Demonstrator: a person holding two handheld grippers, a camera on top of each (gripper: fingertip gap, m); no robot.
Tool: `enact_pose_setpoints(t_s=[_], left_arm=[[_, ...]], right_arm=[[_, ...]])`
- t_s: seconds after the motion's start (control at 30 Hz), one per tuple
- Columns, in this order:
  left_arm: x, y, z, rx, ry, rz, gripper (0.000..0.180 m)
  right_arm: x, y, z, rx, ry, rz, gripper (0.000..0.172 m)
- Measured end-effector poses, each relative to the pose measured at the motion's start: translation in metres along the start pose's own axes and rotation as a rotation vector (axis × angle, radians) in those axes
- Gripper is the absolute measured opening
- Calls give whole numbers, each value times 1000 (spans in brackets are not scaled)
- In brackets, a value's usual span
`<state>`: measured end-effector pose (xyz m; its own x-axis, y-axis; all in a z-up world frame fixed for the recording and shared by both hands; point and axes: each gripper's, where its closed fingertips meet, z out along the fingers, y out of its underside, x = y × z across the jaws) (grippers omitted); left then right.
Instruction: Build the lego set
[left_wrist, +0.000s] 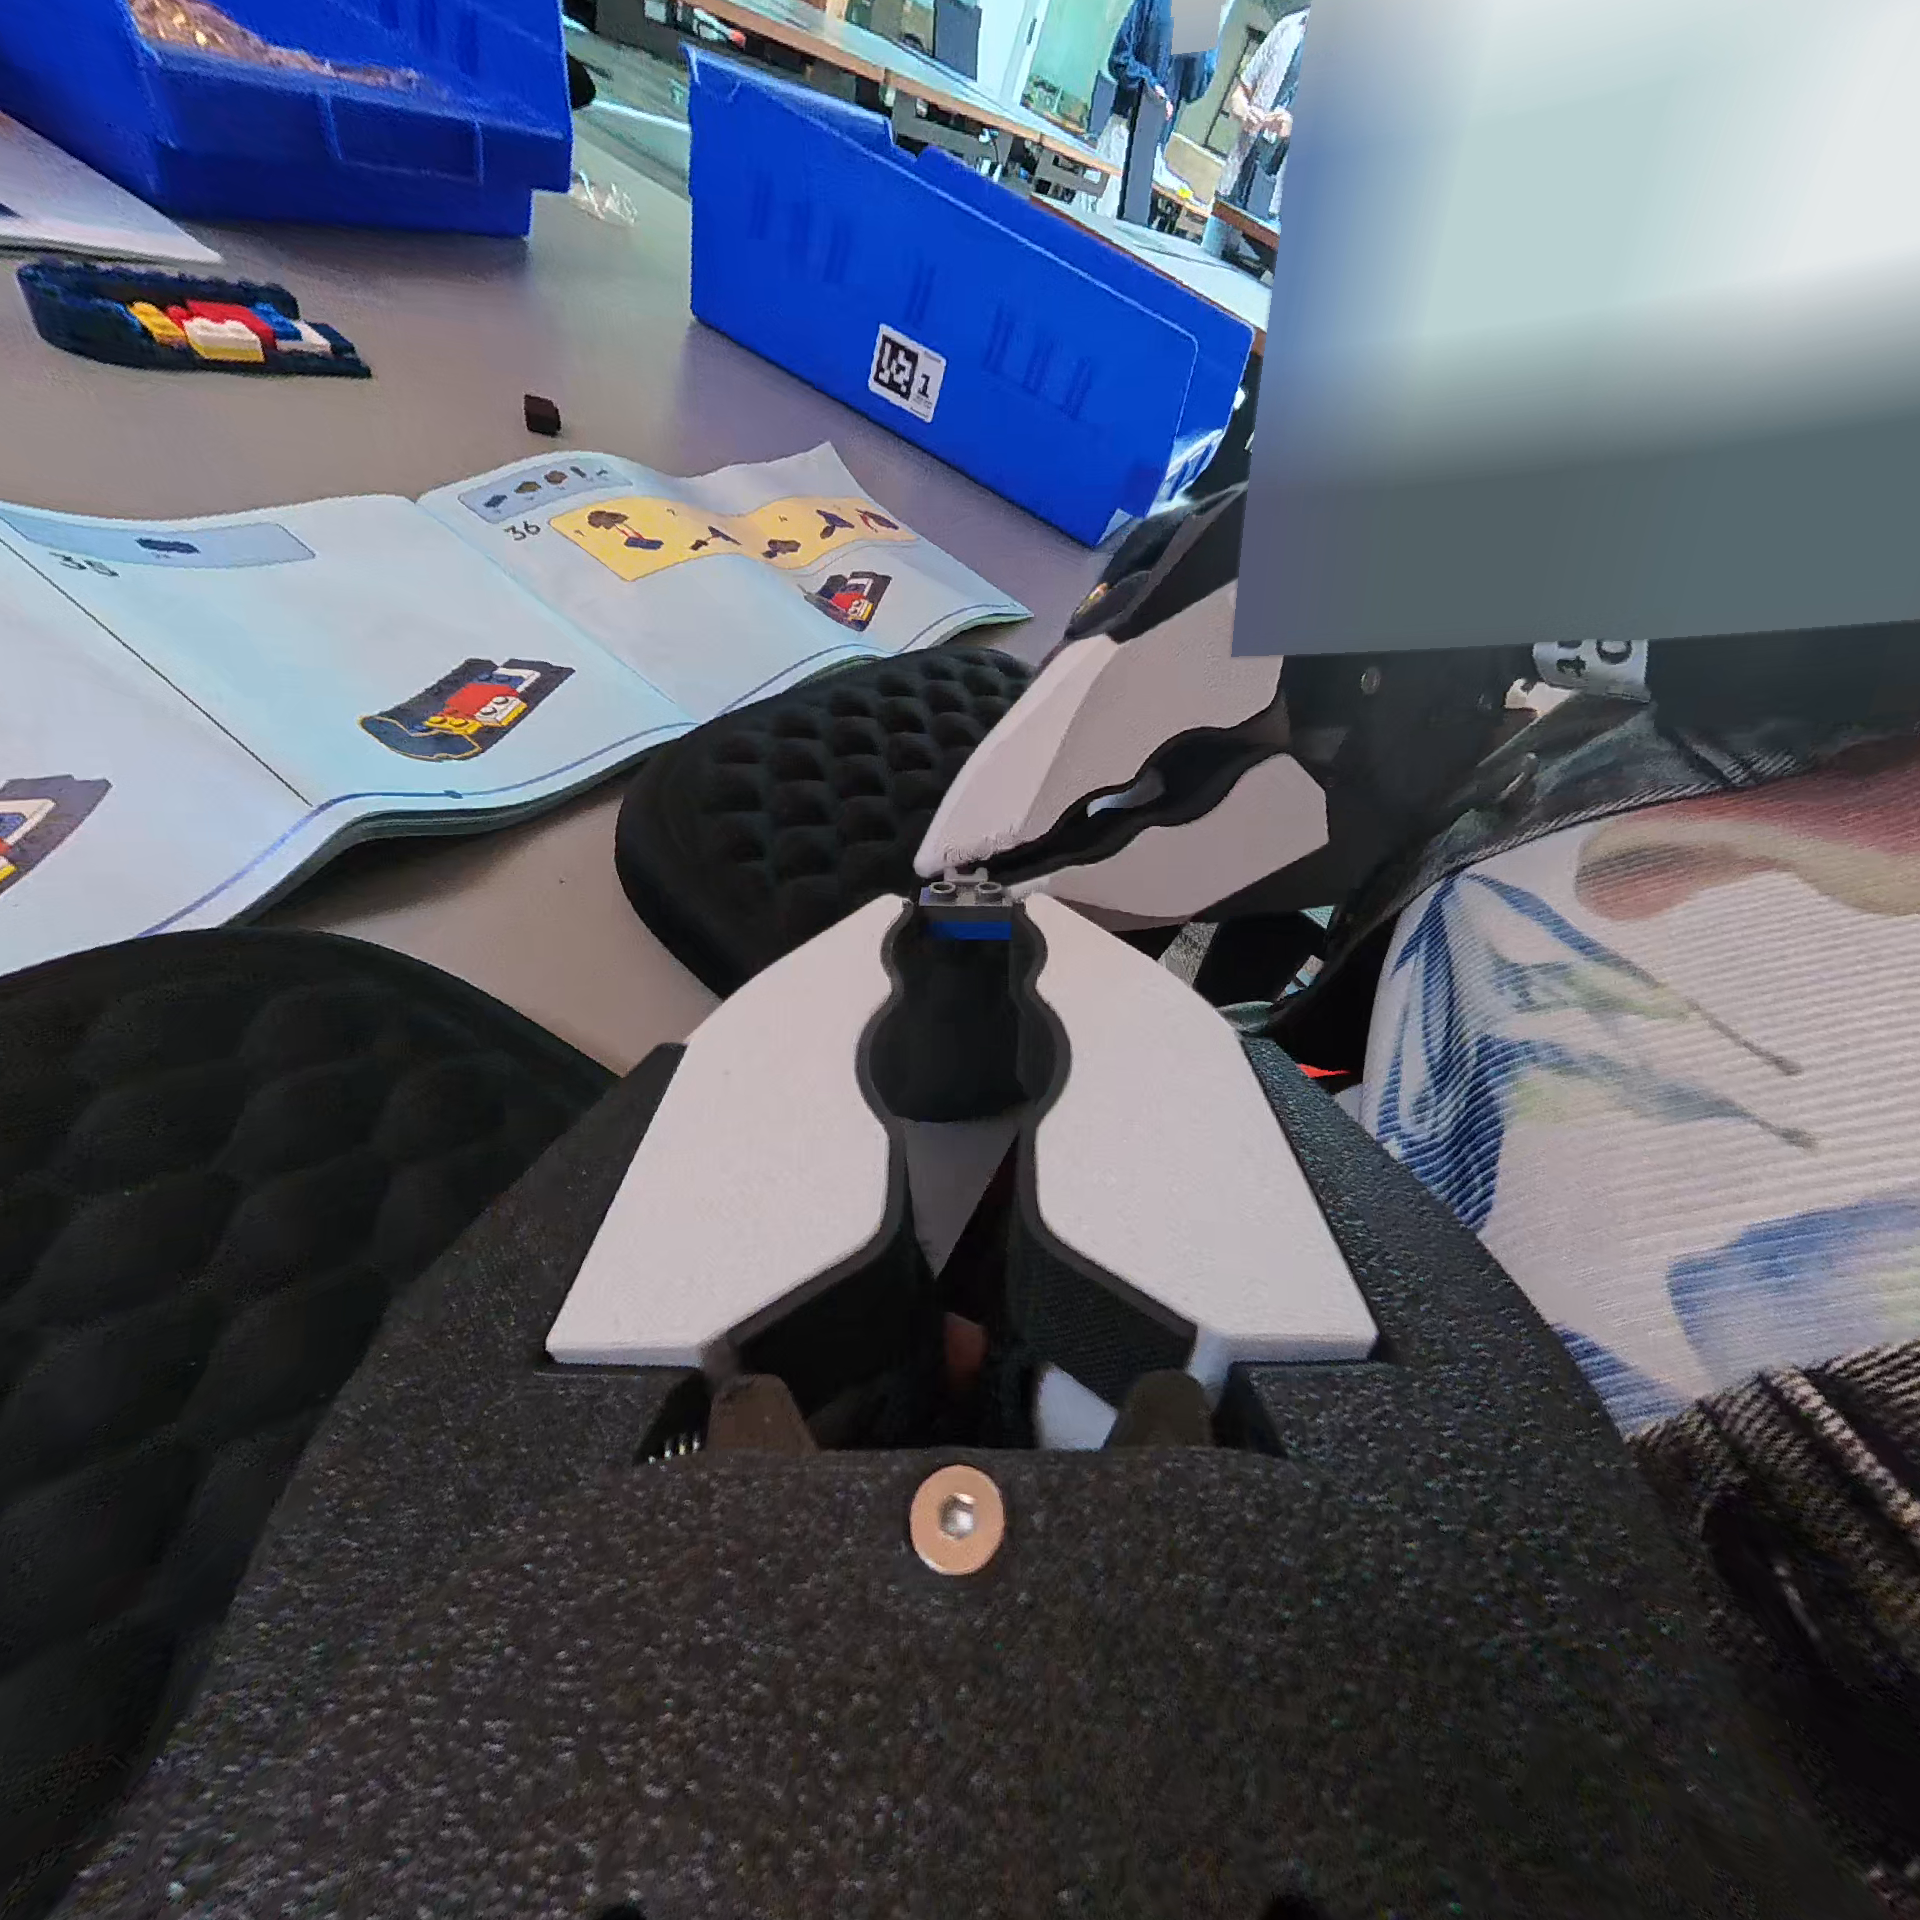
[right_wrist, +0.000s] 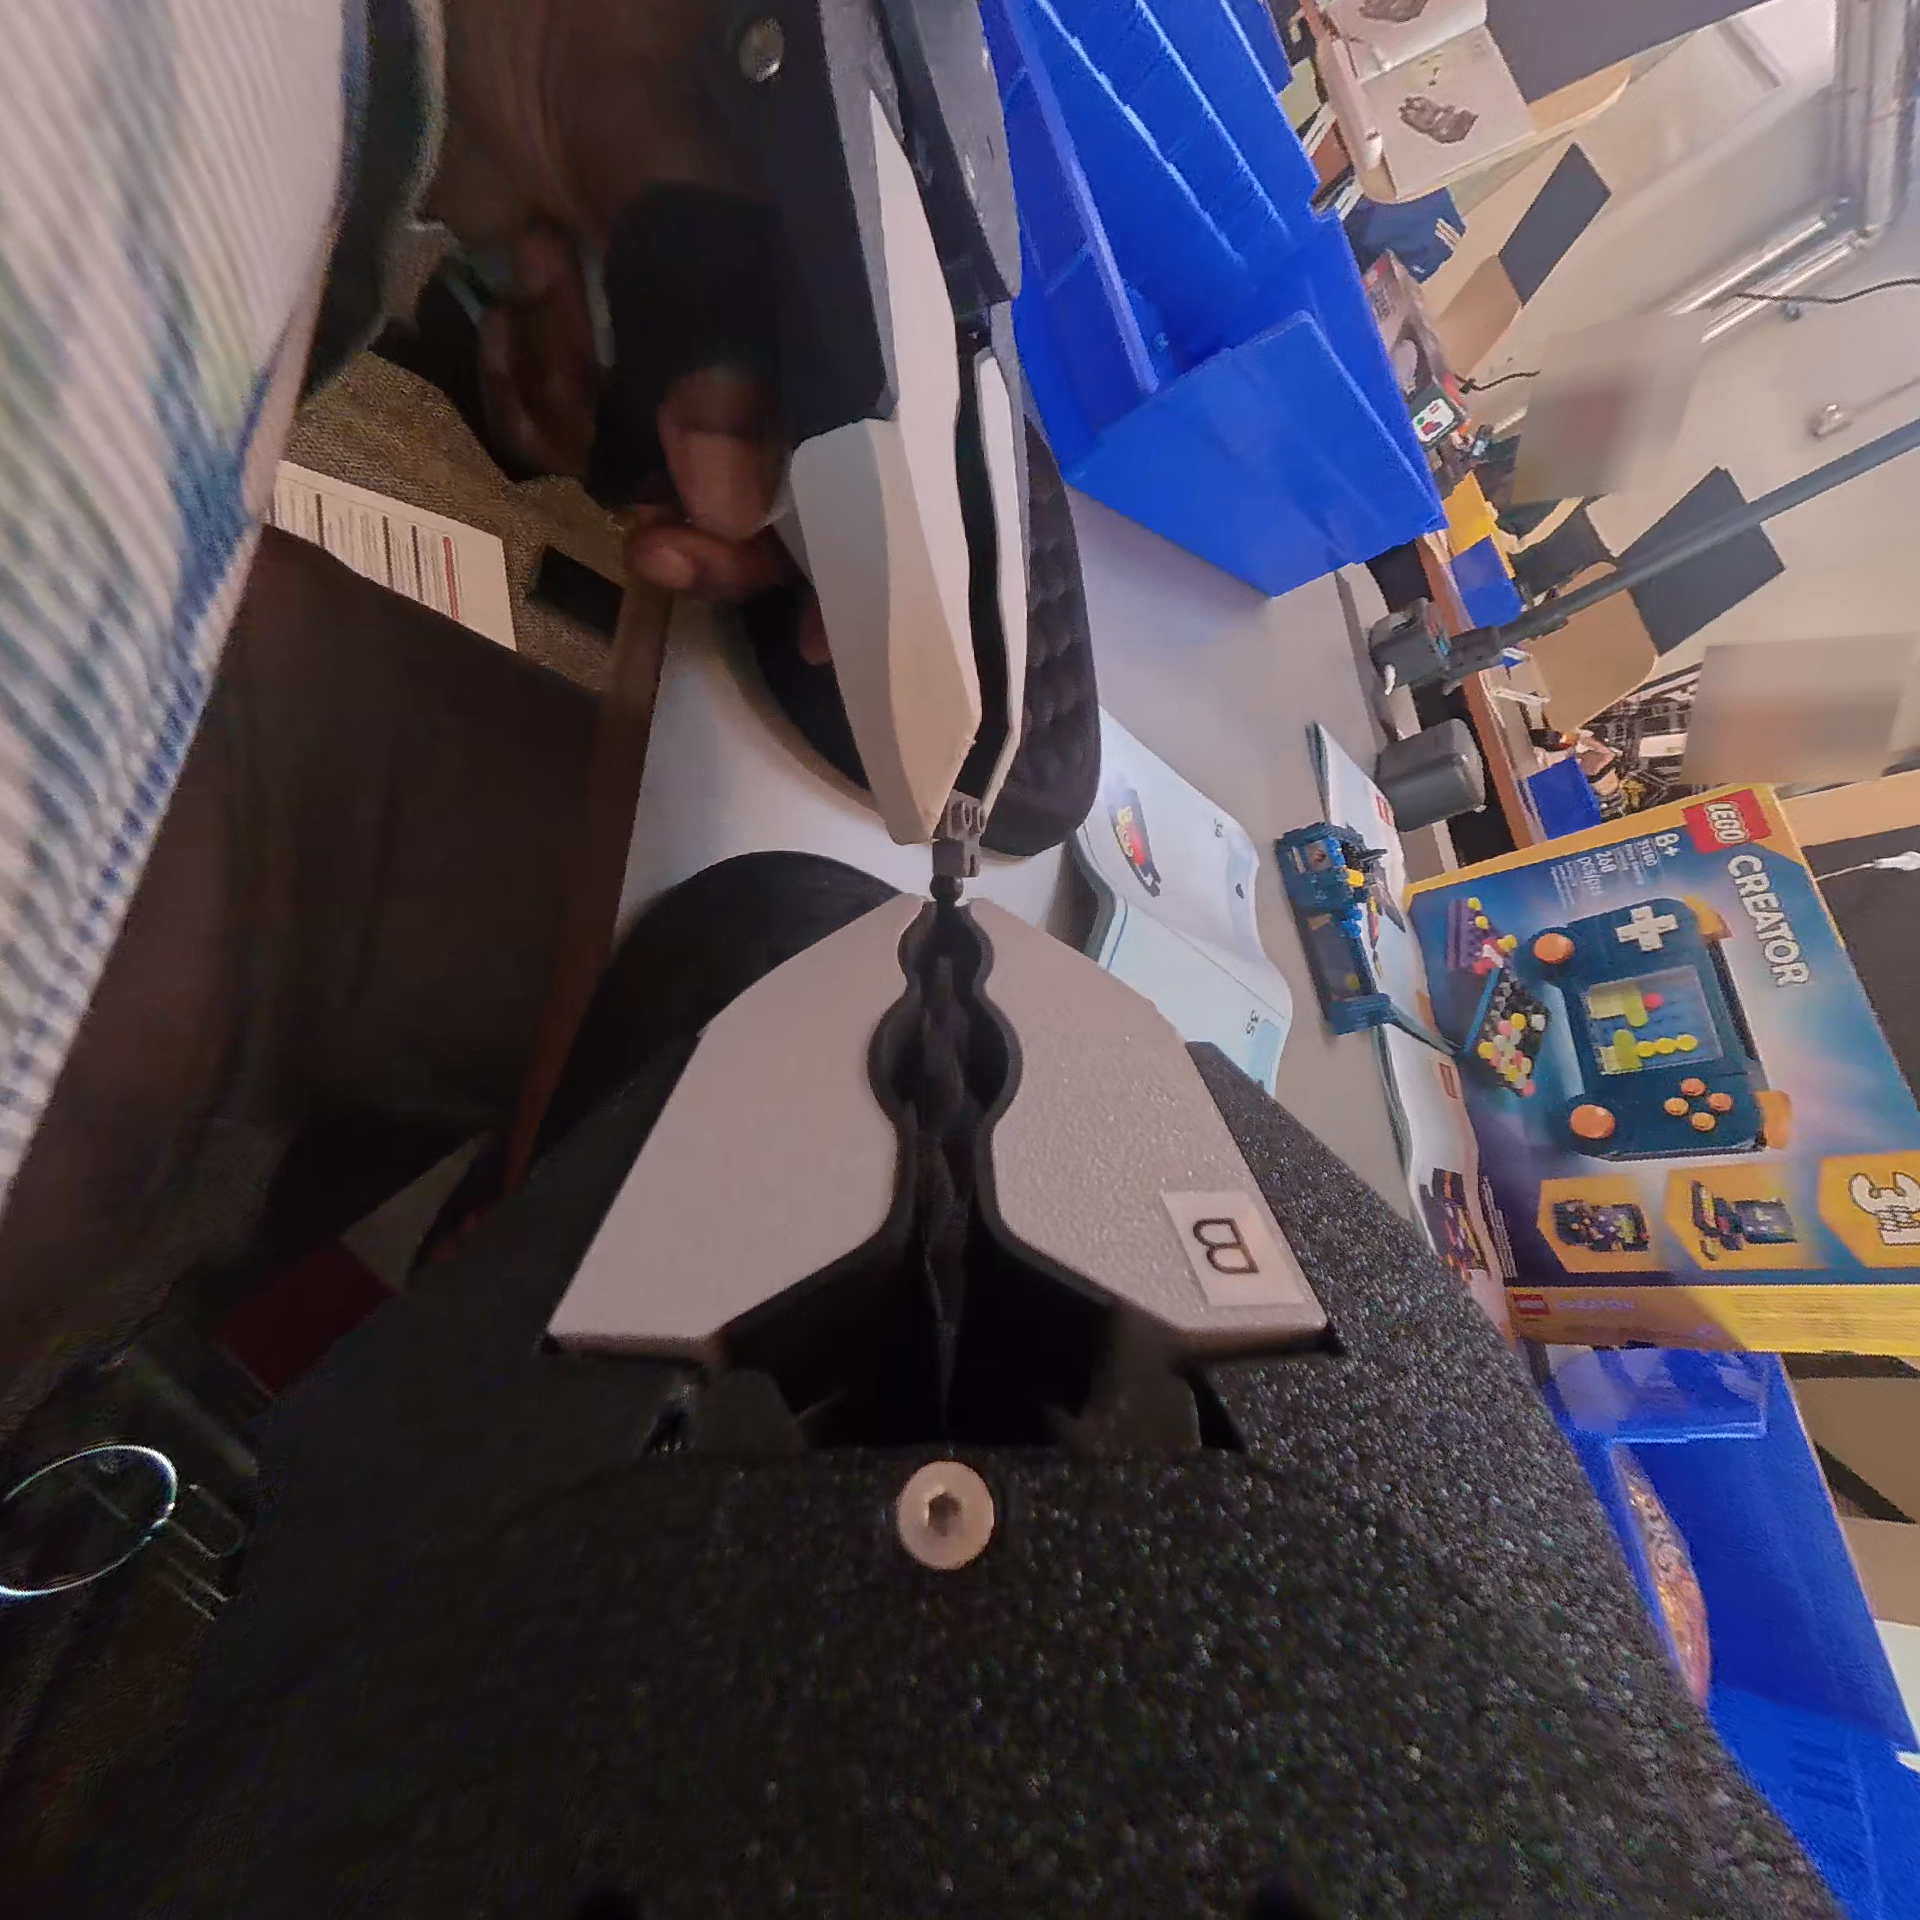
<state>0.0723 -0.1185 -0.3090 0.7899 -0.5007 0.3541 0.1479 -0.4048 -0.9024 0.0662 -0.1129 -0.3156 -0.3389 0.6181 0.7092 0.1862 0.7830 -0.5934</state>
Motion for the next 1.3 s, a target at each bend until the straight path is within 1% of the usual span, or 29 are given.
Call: enact_pose_setpoints(t_s=[0.13,0.33,0.5,0.63,0.9,0.97,1.03,1.17,1.23,1.3], left_arm=[[-1,5,1,-56,12,-7,16],[0,10,1,-143,62,-61,16],[4,13,2,-134,129,-184,16],[3,14,3,-137,133,-205,16],[5,24,6,-274,176,-225,15],[8,29,11,-313,186,-215,16],[7,27,10,-330,213,-252,15],[8,28,7,-411,202,-205,16],[9,27,7,-446,220,-215,16],[10,28,10,-503,243,-187,16]], right_arm=[[-3,1,1,10,-21,-1,3],[-7,1,2,20,-59,14,3],[-10,1,1,38,-91,34,3],[-10,2,2,35,-110,54,2],[-16,3,4,33,-165,63,2],[-15,2,5,40,-163,73,2],[-13,3,5,35,-159,89,1],[-15,1,5,47,-197,94,2],[-15,3,3,46,-210,65,2],[-15,5,0,44,-225,25,2]])
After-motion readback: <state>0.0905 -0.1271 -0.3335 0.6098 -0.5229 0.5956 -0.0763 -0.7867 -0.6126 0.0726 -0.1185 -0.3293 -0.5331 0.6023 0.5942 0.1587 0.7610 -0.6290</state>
